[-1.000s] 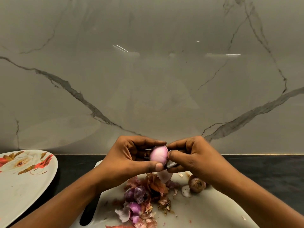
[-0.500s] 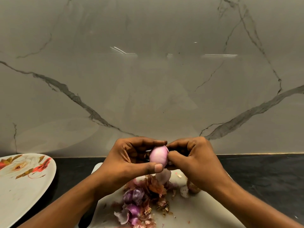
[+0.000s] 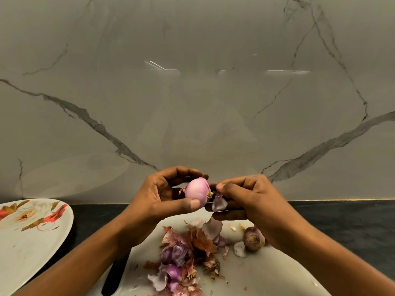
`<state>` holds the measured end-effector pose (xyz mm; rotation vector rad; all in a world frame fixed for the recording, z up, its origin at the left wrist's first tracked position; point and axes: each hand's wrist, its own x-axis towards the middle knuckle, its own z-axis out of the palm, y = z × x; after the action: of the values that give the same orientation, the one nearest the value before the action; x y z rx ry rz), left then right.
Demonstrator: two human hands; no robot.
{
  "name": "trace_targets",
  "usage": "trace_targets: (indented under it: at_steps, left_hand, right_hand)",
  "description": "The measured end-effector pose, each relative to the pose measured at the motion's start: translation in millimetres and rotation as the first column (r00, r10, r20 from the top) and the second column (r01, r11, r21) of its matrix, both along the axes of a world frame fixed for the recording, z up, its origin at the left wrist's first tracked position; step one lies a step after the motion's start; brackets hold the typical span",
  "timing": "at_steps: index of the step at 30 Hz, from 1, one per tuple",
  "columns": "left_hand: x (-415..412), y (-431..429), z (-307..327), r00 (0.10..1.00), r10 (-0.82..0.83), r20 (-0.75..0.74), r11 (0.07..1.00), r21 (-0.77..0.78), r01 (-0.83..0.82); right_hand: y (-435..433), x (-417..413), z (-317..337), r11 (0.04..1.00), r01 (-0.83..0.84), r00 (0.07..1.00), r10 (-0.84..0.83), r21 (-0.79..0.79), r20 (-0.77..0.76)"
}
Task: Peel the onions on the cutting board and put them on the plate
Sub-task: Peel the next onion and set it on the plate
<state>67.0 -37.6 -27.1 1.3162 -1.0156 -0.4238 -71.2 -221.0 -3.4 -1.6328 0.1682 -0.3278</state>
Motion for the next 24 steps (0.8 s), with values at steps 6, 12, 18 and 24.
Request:
trace_targets:
  at_steps: [6, 12, 18, 24]
  left_hand:
    - [-0.2, 1.7, -1.3, 0.996, -0.048, 0.079, 0.999, 0.002, 0.048]
    - [-2.9, 0.7, -0.3, 0.992, -0.031, 0.122, 0.997, 0.068, 0.023]
    - [-7.5, 1.5, 6.6, 0.984, 0.095, 0.148, 0.992, 0.072, -0.107]
    - [-6.7, 3.7, 7.8, 0.976, 0.064, 0.209, 0.99, 0.112, -0.089]
  right_hand:
    - [0.4, -0.8, -1.3, 0.992, -0.075, 0.997, 0.071, -0.099, -0.036]
    - [-1.9, -3.1, -1.1, 0.988, -0.067, 0.996, 0.075, -0.14, 0.051]
    - [-2.9, -3.5, 0.0, 0.97, -0.074, 0.994, 0.089, -0.23, 0.056]
    - [-3.8, -3.1, 2.4, 0.946, -0.085, 0.996, 0.092, -0.314, 0.01]
